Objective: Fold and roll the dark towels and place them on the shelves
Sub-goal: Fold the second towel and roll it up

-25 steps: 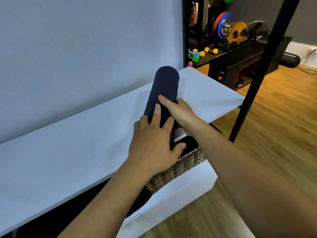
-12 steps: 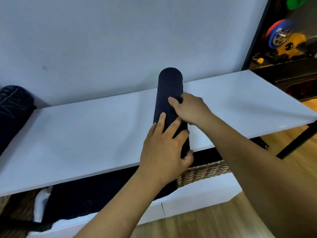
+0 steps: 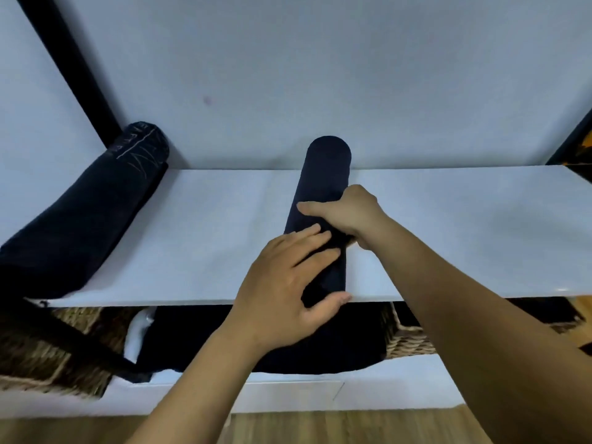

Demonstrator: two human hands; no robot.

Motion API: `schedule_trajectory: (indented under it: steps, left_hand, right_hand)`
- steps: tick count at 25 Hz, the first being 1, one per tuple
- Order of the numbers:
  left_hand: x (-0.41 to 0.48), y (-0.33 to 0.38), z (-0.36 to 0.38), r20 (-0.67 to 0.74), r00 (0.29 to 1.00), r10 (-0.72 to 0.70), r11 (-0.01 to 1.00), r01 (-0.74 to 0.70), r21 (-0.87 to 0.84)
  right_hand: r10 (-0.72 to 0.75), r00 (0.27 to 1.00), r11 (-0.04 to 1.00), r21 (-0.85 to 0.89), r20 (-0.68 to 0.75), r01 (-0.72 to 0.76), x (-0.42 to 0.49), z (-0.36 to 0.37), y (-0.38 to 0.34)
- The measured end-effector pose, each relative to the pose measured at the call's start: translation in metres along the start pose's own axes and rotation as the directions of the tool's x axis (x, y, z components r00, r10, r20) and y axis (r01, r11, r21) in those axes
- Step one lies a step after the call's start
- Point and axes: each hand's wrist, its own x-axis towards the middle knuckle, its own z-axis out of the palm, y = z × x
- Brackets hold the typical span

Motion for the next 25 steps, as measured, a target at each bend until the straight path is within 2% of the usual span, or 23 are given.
schedule_trajectory:
  steps: [4,6,11,17,19,22,25]
  left_hand:
    - [-0.036,-0.046,-0.044,0.003,0.997,-0.071,0.982,0.069,0.175]
    - [-0.045,-0.067,-0.063,0.012,0.994,-0.113,0.966,0.107,0.235]
    - [-0.059,-0.115,-0.093,-0.037,0.982,-0.183,0.935,0.186,0.302]
    - [-0.059,-0.163,-0.1,-0.231,0.96,-0.156,0.917,0.228,0.328]
    - [-0.055,-0.174,-0.098,-0.264,0.953,-0.148,0.915,0.233,0.329]
    - [-0.048,-0.182,-0.089,-0.275,0.953,-0.125,0.907,0.222,0.359]
    - [-0.047,-0.187,-0.082,-0.271,0.954,-0.126,0.911,0.22,0.35]
  right_hand:
    - [-0.055,0.984,0.962,0.273,0.167,0.007,0.001,0.088,-0.031]
    - [-0.063,0.976,0.934,0.356,0.21,-0.017,0.003,0.121,-0.046]
    - [-0.126,0.96,0.924,0.383,0.249,0.022,0.015,0.18,-0.084]
    - [-0.227,0.945,0.891,0.442,0.238,0.103,0.031,0.224,-0.114]
    - [-0.229,0.945,0.906,0.406,0.233,0.12,0.04,0.23,-0.122]
    - [-0.19,0.965,0.972,0.17,0.18,0.16,0.054,0.229,-0.127]
    - [-0.189,0.963,0.981,0.078,0.194,0.177,0.059,0.223,-0.131]
